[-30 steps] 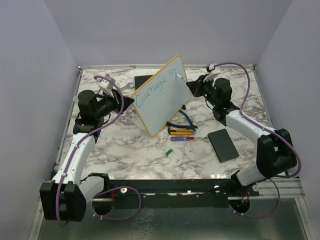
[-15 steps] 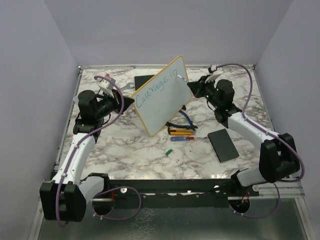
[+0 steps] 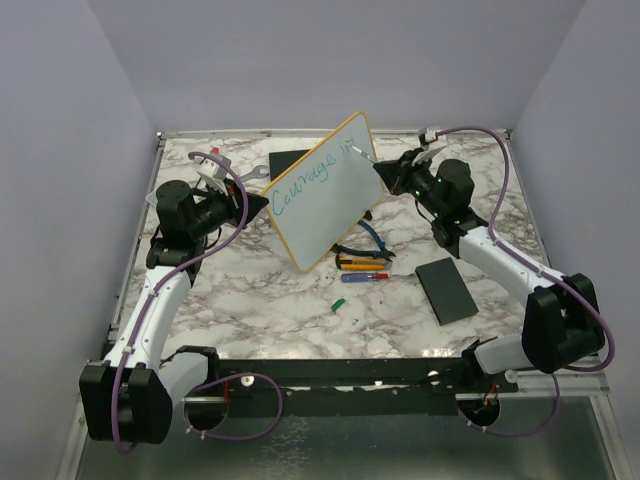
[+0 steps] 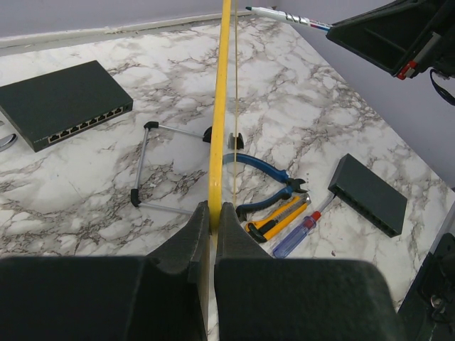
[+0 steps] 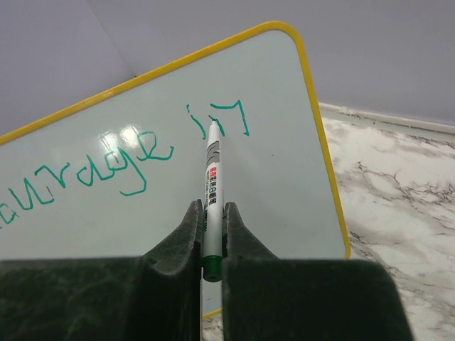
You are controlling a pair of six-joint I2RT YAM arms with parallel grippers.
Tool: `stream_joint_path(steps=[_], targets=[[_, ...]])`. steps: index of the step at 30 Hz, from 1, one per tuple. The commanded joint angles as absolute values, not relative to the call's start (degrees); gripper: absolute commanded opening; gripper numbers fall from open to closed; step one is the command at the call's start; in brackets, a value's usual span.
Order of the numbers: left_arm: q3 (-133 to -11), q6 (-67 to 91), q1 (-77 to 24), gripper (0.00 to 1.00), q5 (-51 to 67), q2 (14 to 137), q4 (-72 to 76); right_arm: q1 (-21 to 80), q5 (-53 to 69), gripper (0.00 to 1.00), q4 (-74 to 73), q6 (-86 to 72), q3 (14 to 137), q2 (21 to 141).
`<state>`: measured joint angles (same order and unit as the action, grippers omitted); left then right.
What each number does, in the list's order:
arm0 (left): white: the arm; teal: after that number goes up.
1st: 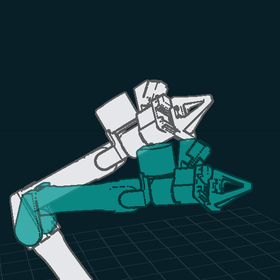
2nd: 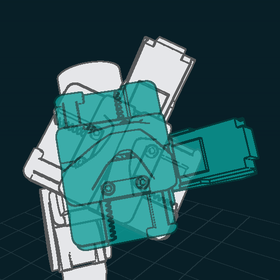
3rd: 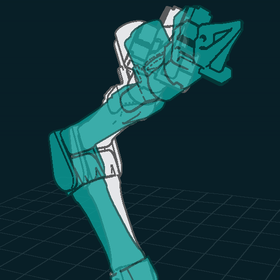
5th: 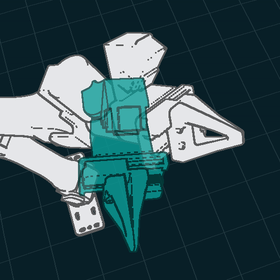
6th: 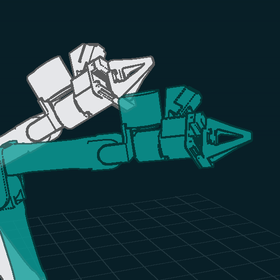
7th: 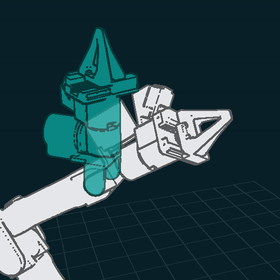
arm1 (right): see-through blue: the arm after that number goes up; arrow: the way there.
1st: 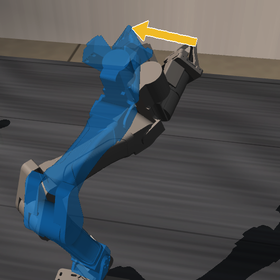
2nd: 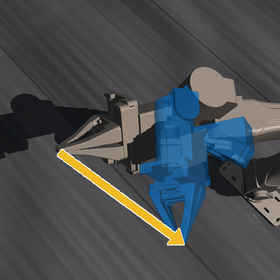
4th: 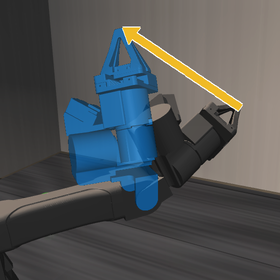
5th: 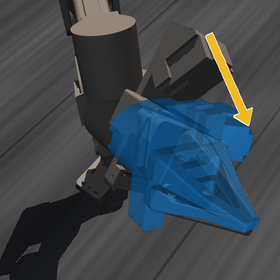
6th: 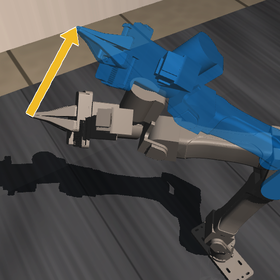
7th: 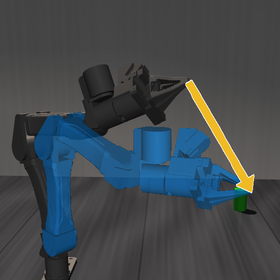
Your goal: Write a sentence on the whiteboard
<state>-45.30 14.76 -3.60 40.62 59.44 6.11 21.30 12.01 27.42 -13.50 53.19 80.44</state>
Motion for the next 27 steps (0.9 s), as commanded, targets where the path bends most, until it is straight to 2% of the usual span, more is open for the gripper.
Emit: stream_joint_path(steps=[1, 27], targets=[[-44.65, 13.76, -3.59, 0.00, 40.14, 57.99, 7.82, 21.49, 13.42, 0.01, 28.72, -13.48, 55.16, 82.06], [-44.65, 13.62, -3.58, 0.00, 40.32, 58.10, 7.82, 21.60, 13.40, 0.01, 29.61, -13.24, 57.80, 85.43]])
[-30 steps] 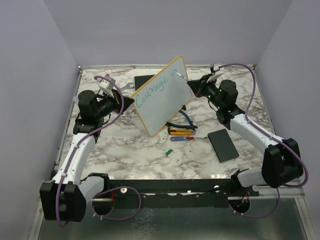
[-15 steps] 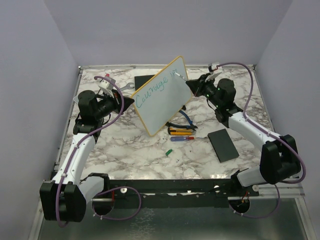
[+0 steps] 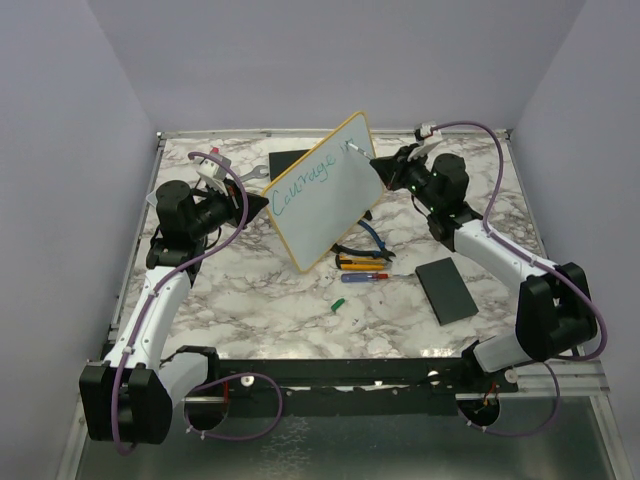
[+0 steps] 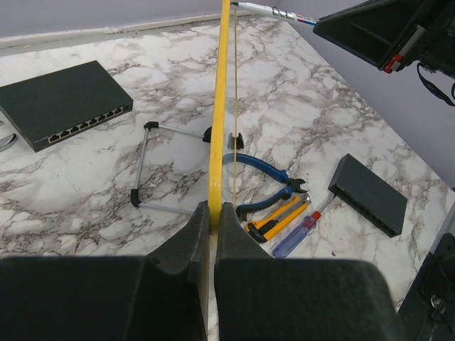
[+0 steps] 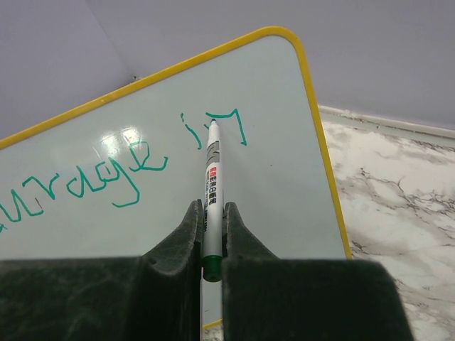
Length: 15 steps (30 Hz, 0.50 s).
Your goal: Write a sentence on the whiteboard
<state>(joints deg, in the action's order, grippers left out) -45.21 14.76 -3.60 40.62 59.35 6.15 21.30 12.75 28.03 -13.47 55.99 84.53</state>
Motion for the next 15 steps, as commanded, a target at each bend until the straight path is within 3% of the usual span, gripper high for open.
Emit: stream_joint_path(steps=[1, 15], targets=[[-44.65, 13.62, -3.59, 0.00, 40.34, 58.10, 7.82, 21.62, 13.35, 0.01, 29.64, -13.21, 57.82, 85.43], [-44.65, 13.67, -3.59, 0.00, 40.43, 58.10, 7.83, 21.73, 14.96, 0.01, 29.83, -13.33, 57.39, 85.74]])
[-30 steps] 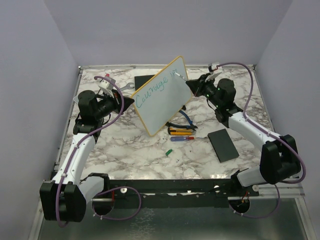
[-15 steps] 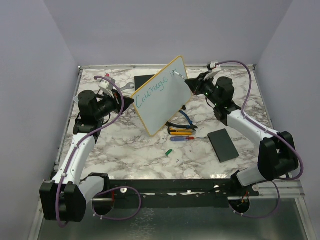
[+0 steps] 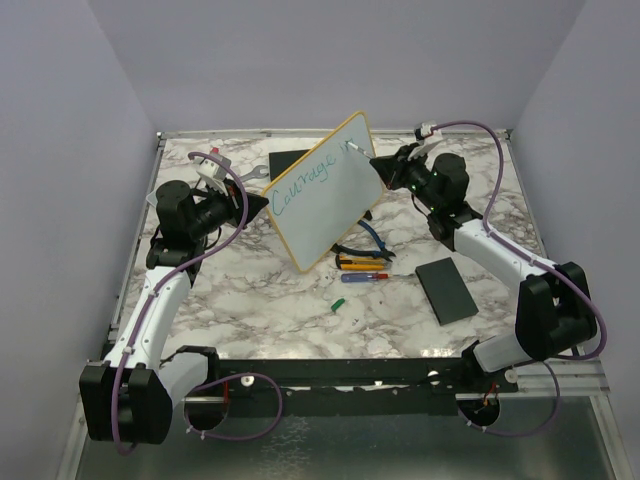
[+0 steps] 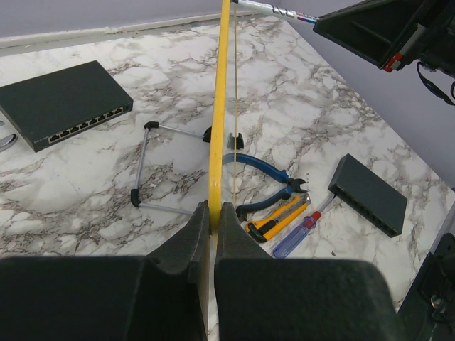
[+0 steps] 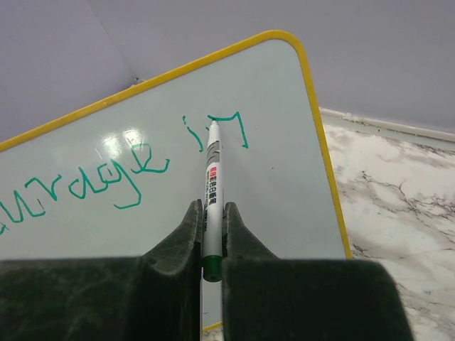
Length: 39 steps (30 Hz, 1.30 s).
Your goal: Write a sentence on the whiteboard
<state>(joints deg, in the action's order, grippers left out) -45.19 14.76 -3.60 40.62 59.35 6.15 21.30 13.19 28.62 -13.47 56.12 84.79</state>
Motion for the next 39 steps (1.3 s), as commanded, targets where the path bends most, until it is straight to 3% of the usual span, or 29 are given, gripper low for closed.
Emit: stream_joint_path(steps=[1, 30, 39], targets=[[-44.65, 13.65, -3.59, 0.00, 40.43, 58.10, 7.86, 21.77, 14.93, 0.01, 29.81, -13.28, 57.18, 85.70], [-44.65, 13.75, -3.62, 0.00, 40.41, 57.92, 7.87, 22.48, 11.15, 0.01, 29.87, -13.93, 53.45, 84.75], [-44.56, 13.88, -3.64, 0.00, 39.75, 57.78, 7.87, 22.47, 13.45, 0.01, 31.30, -13.78, 50.52, 78.78]])
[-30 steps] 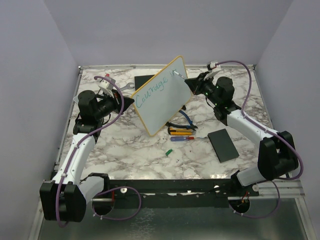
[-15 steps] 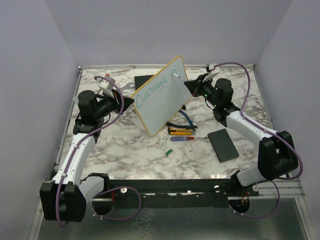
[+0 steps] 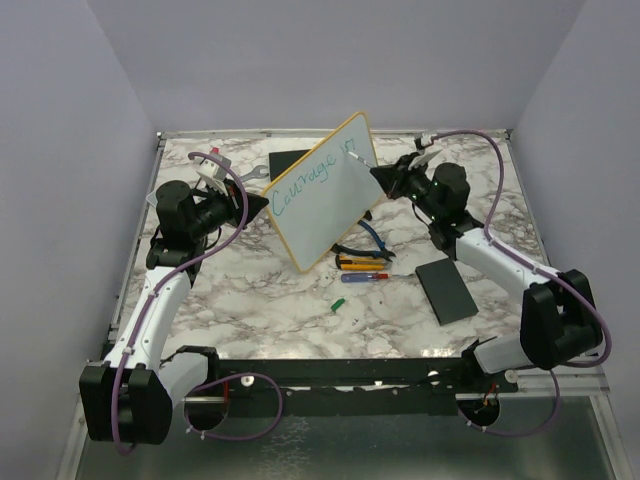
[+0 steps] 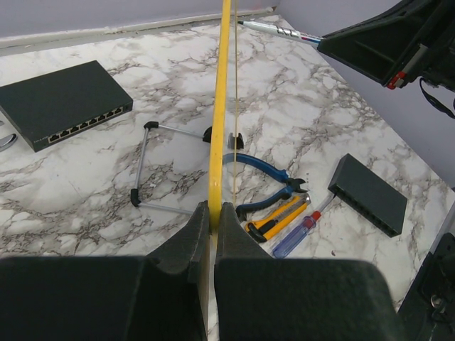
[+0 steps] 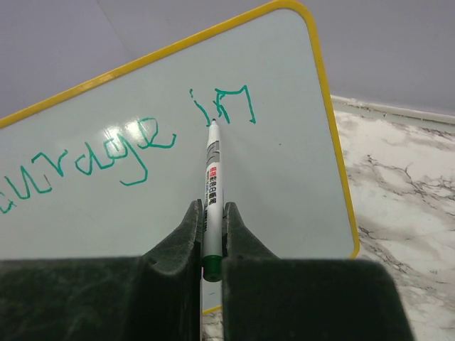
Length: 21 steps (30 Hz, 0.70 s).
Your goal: Write a sentence on the whiteboard
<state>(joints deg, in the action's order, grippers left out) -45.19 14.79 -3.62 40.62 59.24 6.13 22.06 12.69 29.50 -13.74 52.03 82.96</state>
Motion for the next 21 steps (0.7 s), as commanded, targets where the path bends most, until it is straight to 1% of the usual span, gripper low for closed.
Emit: stream_joint_path(steps=[1, 14, 21], targets=[[-44.56, 13.92, -3.64, 0.00, 39.62, 57.83, 7.83, 22.50, 13.79, 0.01, 30.96, -13.57, 50.37, 78.02], [-44.12, 14.27, -3.60, 0.00, 38.52, 57.39, 7.91, 22.48, 16.15, 0.01, 28.36, -12.97, 46.36, 71.91], [-43.69, 14.63, -3.65, 0.00, 37.93, 57.24, 8.15, 22.81, 20.57, 0.01, 25.71, -14.72, 44.75, 69.80]])
